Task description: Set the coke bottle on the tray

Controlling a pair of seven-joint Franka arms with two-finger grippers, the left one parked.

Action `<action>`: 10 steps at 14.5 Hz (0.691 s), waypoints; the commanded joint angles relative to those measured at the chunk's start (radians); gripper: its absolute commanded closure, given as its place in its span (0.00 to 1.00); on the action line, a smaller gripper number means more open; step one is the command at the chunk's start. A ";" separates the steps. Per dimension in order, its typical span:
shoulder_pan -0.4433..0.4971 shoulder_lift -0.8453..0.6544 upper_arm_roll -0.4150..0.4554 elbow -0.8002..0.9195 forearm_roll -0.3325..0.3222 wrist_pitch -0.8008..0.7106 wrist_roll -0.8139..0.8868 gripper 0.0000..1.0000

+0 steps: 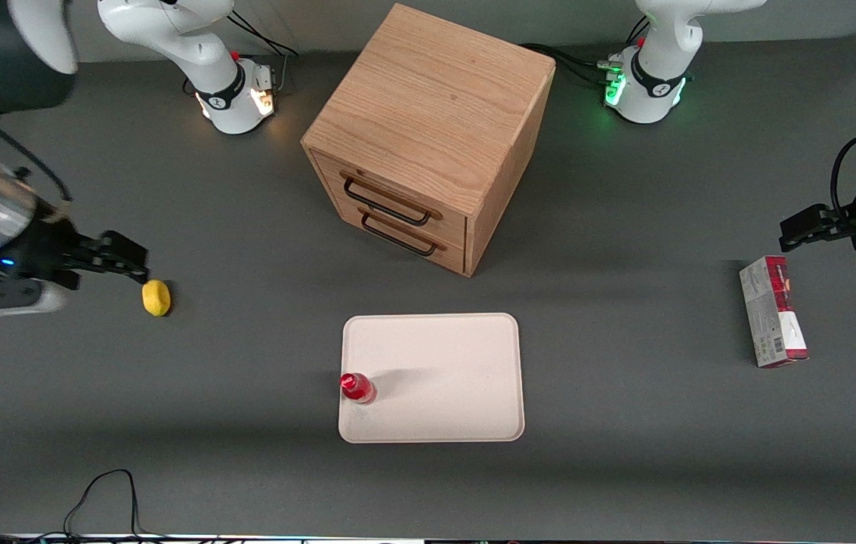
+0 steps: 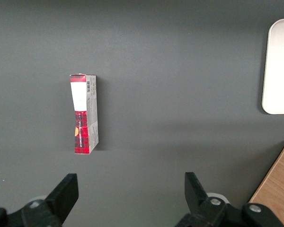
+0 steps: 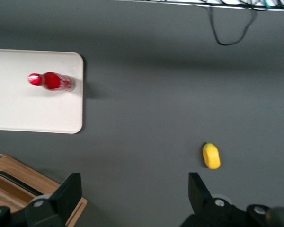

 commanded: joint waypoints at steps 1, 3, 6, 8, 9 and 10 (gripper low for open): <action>-0.059 -0.173 0.015 -0.236 -0.002 0.072 -0.077 0.00; -0.102 -0.190 0.015 -0.250 -0.008 0.061 -0.082 0.00; -0.124 -0.194 0.006 -0.249 -0.016 0.038 -0.137 0.00; -0.125 -0.188 -0.014 -0.243 -0.016 0.015 -0.134 0.00; -0.124 -0.190 -0.015 -0.241 -0.017 0.009 -0.127 0.00; -0.124 -0.190 -0.015 -0.241 -0.030 0.004 -0.127 0.00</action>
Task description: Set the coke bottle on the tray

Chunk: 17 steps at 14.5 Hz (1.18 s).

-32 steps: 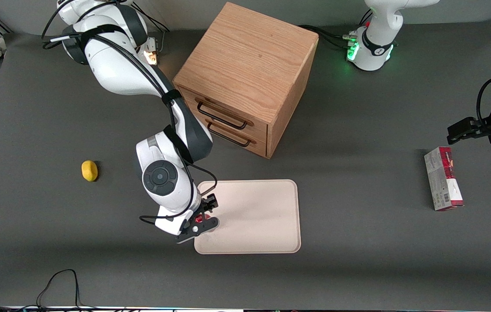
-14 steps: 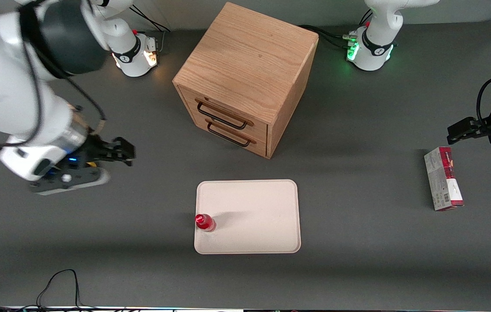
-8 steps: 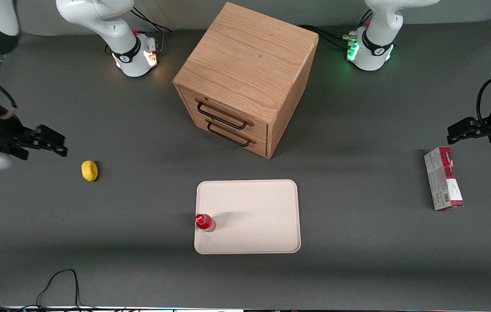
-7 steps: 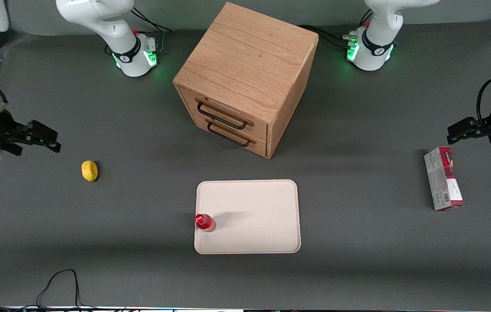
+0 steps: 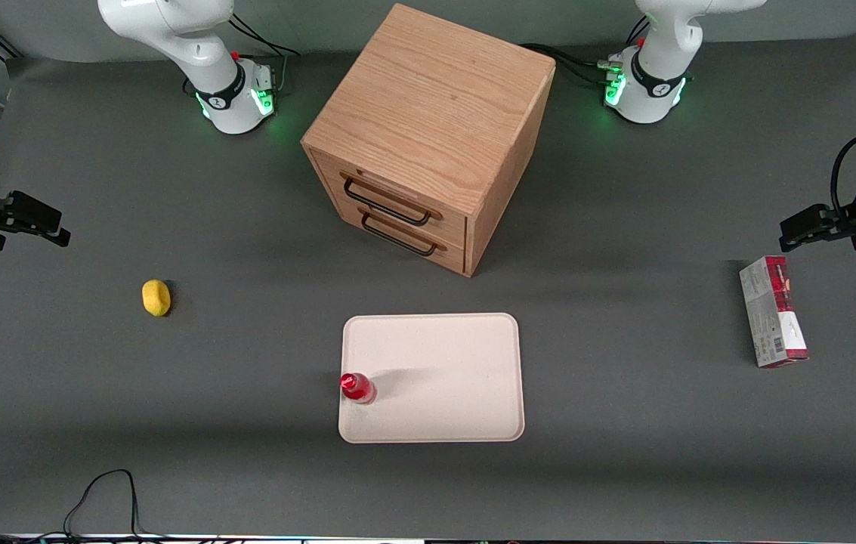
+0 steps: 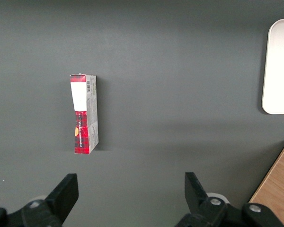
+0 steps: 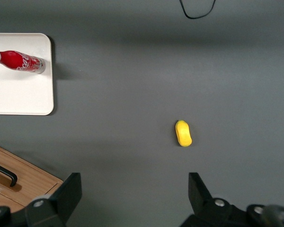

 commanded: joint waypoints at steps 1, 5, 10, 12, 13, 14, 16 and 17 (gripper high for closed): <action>0.003 -0.018 -0.001 -0.011 -0.031 -0.012 -0.012 0.00; -0.003 -0.008 0.003 -0.001 -0.041 -0.012 0.018 0.00; -0.012 -0.006 0.009 -0.004 -0.037 -0.014 0.020 0.00; -0.012 -0.008 0.009 -0.002 -0.038 -0.020 0.018 0.00; -0.017 -0.008 0.009 -0.002 -0.038 -0.028 0.018 0.00; -0.022 -0.008 0.010 -0.002 -0.038 -0.031 0.018 0.00; -0.037 -0.008 0.019 -0.001 -0.037 -0.035 0.017 0.00; -0.046 -0.008 0.033 -0.001 -0.037 -0.035 0.017 0.00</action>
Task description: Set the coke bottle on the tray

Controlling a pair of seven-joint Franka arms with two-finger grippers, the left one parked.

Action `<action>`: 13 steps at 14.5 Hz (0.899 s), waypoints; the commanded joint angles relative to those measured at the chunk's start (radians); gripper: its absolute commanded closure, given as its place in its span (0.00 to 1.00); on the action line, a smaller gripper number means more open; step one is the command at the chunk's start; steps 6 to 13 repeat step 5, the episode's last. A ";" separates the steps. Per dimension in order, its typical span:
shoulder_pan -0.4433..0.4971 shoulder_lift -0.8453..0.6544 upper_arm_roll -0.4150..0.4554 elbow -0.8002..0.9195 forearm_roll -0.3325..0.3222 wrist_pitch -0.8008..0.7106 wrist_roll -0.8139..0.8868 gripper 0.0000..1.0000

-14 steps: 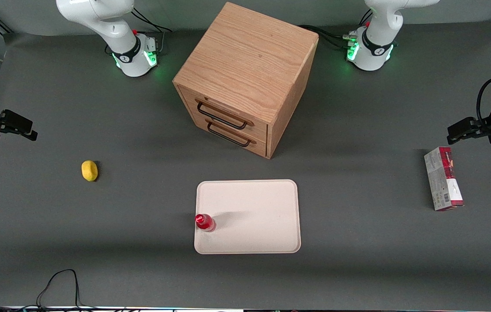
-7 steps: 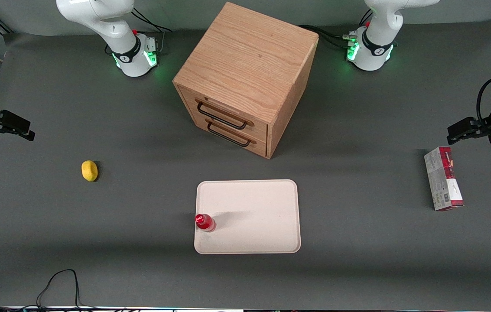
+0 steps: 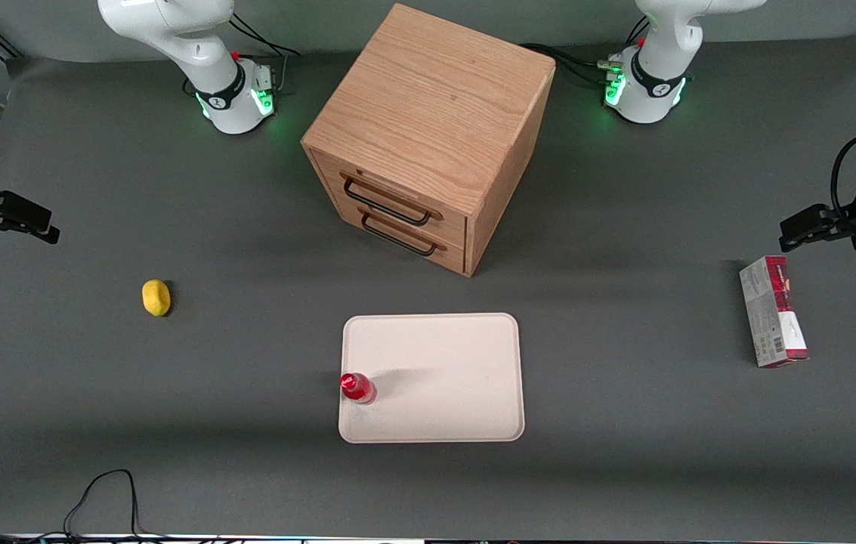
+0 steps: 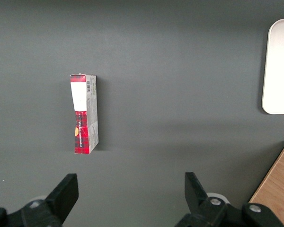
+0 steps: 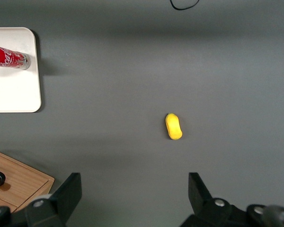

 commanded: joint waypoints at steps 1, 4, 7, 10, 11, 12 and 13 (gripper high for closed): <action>-0.027 -0.008 0.035 -0.001 -0.010 -0.012 0.013 0.00; -0.019 -0.008 0.034 -0.002 -0.012 -0.012 0.013 0.00; -0.017 -0.008 0.034 -0.002 -0.012 -0.012 0.013 0.00; -0.017 -0.008 0.034 -0.002 -0.012 -0.012 0.013 0.00; -0.017 -0.008 0.034 -0.002 -0.012 -0.012 0.013 0.00; -0.017 -0.008 0.034 -0.002 -0.012 -0.012 0.013 0.00; -0.017 -0.008 0.034 -0.002 -0.012 -0.012 0.013 0.00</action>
